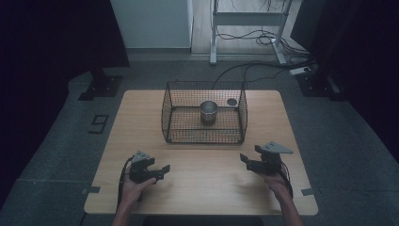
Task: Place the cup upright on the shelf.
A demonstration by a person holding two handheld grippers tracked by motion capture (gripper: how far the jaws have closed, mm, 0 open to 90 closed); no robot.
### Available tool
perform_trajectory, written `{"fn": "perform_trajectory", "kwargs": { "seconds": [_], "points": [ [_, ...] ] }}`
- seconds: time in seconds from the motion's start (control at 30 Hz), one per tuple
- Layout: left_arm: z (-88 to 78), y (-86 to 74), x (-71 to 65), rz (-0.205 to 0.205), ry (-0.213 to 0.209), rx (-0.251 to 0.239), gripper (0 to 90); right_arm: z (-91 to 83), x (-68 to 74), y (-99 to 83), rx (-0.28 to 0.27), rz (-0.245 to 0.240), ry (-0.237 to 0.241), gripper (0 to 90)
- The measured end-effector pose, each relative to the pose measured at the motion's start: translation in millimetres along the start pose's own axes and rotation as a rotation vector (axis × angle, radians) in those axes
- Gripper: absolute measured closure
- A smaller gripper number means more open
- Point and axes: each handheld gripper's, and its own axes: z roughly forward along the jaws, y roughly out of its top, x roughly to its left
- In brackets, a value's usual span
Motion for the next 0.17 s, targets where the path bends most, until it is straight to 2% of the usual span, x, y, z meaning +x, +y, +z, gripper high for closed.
{"fn": "perform_trajectory", "kwargs": {
  "seconds": [0.17],
  "points": [
    [-1.0,0.3,1.3,-0.003,0.001,-0.001,18.5,2.4,1.4,-0.4,0.009,-0.009,-0.007,22.3]
  ]
}}
